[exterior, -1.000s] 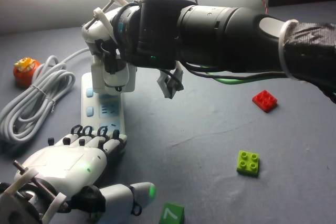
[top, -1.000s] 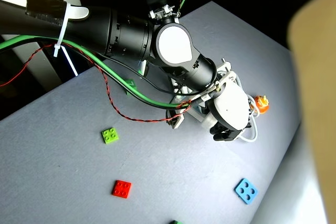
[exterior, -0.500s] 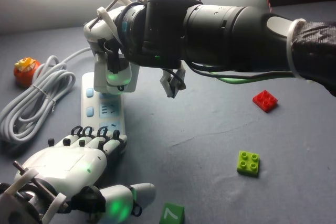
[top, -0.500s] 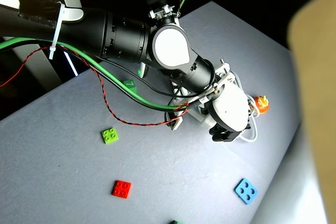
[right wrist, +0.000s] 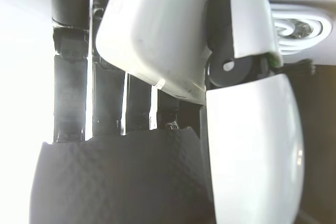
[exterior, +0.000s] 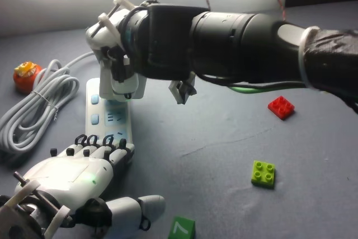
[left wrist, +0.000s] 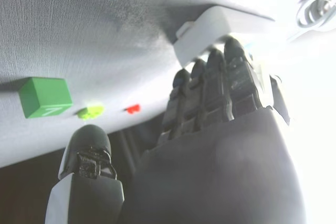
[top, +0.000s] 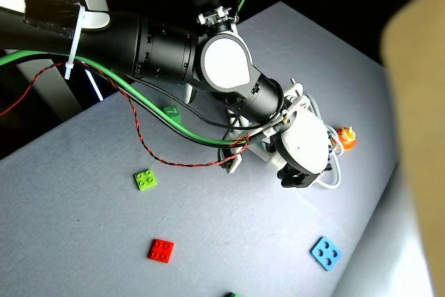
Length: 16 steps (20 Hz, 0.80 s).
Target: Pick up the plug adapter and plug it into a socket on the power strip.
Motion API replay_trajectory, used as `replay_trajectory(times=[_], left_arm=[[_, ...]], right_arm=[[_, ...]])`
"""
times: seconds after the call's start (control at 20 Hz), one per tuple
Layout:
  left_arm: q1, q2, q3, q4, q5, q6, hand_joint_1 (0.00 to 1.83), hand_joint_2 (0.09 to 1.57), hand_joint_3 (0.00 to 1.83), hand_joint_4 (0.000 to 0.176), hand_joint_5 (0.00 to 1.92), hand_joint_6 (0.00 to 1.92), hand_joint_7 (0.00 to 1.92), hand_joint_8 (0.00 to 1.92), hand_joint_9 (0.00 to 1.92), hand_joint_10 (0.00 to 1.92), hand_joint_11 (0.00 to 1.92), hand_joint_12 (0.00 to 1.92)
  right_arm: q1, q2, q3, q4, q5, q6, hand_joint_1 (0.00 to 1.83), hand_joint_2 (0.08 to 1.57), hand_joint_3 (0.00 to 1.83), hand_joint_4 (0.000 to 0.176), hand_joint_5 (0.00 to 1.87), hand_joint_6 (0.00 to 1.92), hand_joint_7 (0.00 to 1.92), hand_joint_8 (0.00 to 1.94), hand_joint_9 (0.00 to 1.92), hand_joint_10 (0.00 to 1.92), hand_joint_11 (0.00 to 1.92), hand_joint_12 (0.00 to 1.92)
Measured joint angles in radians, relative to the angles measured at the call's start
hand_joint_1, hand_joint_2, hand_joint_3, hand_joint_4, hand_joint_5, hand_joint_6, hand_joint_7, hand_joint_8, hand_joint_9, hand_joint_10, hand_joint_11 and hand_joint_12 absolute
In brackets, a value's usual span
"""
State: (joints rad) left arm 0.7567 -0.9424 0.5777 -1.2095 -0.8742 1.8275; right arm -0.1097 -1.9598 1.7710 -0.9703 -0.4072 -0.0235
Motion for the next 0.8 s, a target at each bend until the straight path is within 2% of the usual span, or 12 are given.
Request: replay_trajectory(times=[0.1,0.15,0.2,0.25,0.3,0.4,0.5,0.7,0.8], left_arm=[[0.003,0.0,0.0,0.001,-0.002,0.0,0.0,1.19,0.0,0.0,0.08,0.0,0.09,0.0,0.08,0.0,0.0,0.23],[0.003,0.0,0.0,0.0,-0.003,0.0,0.0,1.19,0.0,0.0,0.08,0.0,0.1,0.0,0.1,0.0,0.0,0.28],[0.003,0.0,0.0,0.001,-0.004,0.0,0.0,1.19,0.0,0.0,0.08,0.0,0.1,0.0,0.1,0.0,0.0,0.29],[0.003,0.0,0.0,0.001,-0.005,0.0,0.0,1.19,0.0,0.0,0.09,0.0,0.11,0.0,0.11,0.01,0.0,0.34],[0.003,0.0,0.0,0.001,-0.006,0.0,0.0,1.18,0.0,0.0,0.1,0.01,0.12,0.01,0.12,0.01,0.0,0.35],[0.003,0.0,0.0,0.003,-0.007,-0.001,0.0,1.19,0.0,0.0,0.11,0.0,0.13,0.0,0.12,0.0,0.0,0.35],[0.003,0.0,0.0,0.005,-0.007,-0.001,0.0,1.2,0.0,0.0,0.09,0.0,0.11,0.0,0.1,0.0,0.0,0.3],[0.003,0.0,0.0,0.004,-0.007,-0.001,0.0,1.2,0.0,0.0,0.09,0.0,0.09,0.0,0.08,0.0,0.0,0.28],[0.003,0.0,0.0,0.003,-0.007,-0.001,0.0,1.2,0.0,0.0,0.08,0.0,0.1,0.0,0.09,0.0,0.0,0.3]], right_arm=[[0.0,-0.012,0.0,-0.007,-0.01,0.0,1.25,1.08,0.0,0.0,0.96,0.94,1.19,0.72,1.29,0.0,0.86,0.84],[0.0,-0.018,0.001,-0.013,-0.016,-0.002,1.16,1.09,0.0,0.0,0.99,0.93,1.1,0.35,1.23,0.0,0.8,0.85],[0.0,-0.025,0.002,-0.019,-0.024,-0.003,1.09,1.04,0.0,0.0,0.9,0.41,1.1,0.17,1.19,0.01,0.77,0.85],[0.0,-0.029,0.002,-0.019,-0.029,-0.005,1.06,1.02,0.0,0.0,0.9,0.16,1.1,0.07,1.14,0.01,0.74,0.85],[-0.003,-0.034,0.002,-0.008,-0.032,-0.004,1.05,1.01,0.0,0.0,0.91,0.05,1.08,0.02,1.09,0.0,0.7,0.86],[-0.013,-0.048,0.001,-0.016,-0.021,-0.004,1.02,1.01,0.0,0.0,0.88,0.01,1.03,0.0,1.02,0.0,0.65,0.85],[-0.013,-0.049,0.001,-0.016,-0.017,0.002,0.94,1.04,0.0,0.0,0.79,0.0,0.91,0.0,0.9,0.0,0.52,0.85],[-0.013,-0.044,0.0,0.0,-0.013,0.009,0.93,1.01,0.0,0.0,0.65,0.0,0.77,0.0,0.78,0.0,0.39,0.85],[-0.013,-0.038,0.0,0.006,-0.008,0.013,0.88,1.02,0.0,0.0,0.52,0.0,0.63,0.0,0.61,0.0,0.22,0.85]])
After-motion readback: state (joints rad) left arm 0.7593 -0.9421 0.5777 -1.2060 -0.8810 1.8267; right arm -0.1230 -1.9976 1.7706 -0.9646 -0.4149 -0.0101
